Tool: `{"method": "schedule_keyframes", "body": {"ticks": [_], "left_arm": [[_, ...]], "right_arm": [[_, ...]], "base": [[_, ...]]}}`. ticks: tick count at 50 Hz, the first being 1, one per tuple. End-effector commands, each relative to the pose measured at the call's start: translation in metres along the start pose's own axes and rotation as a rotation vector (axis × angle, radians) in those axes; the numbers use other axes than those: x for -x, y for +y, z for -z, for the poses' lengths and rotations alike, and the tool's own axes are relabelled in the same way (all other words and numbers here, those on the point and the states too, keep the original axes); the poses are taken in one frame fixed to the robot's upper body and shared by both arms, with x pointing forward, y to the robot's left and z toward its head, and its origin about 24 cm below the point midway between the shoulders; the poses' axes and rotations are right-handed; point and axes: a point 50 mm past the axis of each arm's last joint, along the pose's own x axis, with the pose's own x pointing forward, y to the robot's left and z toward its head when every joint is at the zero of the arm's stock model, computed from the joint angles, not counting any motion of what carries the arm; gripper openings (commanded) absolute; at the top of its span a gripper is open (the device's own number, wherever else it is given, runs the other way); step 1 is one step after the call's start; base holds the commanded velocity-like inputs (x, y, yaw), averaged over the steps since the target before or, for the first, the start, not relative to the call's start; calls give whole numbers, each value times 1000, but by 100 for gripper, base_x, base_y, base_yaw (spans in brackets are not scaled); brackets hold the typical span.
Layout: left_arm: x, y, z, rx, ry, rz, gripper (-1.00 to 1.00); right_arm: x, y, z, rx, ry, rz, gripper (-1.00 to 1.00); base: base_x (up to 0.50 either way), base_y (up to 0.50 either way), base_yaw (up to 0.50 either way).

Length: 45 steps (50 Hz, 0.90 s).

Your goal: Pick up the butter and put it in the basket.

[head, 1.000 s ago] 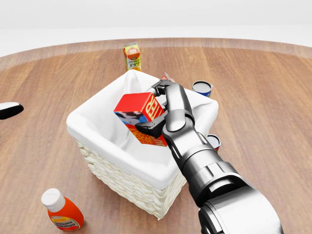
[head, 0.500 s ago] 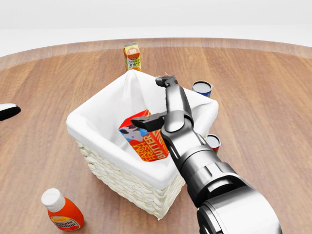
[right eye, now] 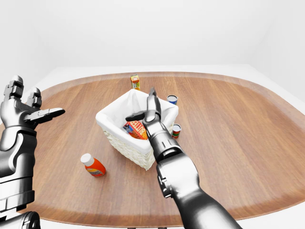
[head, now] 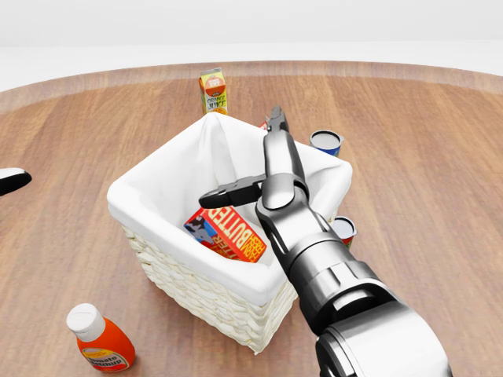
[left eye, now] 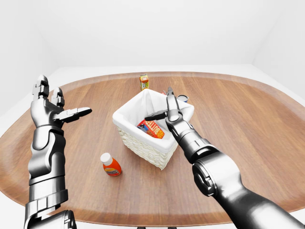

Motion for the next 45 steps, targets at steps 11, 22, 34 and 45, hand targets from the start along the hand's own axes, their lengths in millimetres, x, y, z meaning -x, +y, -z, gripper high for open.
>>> {"method": "schedule_keyframes", "body": {"ticks": [11,22,34,45], "left_arm": [[2,-2,1,0,1,5,100],[5,-6,2,-6,-2,23,100],[10,-13,-1,-17,-27,45,100],[17,-20,-5,-33,-59,70,100]], "right_arm": [[0,-4,-14,-45,-71,-21,100],[1,-17,-26,-111,-160,-20,100],[4,-32,-24,-149,-208,-6,100],[8,-49,-18,-183,-246,10,100]], "base": [[0,0,0],[0,0,0],[0,0,0],[0,0,0]]}}
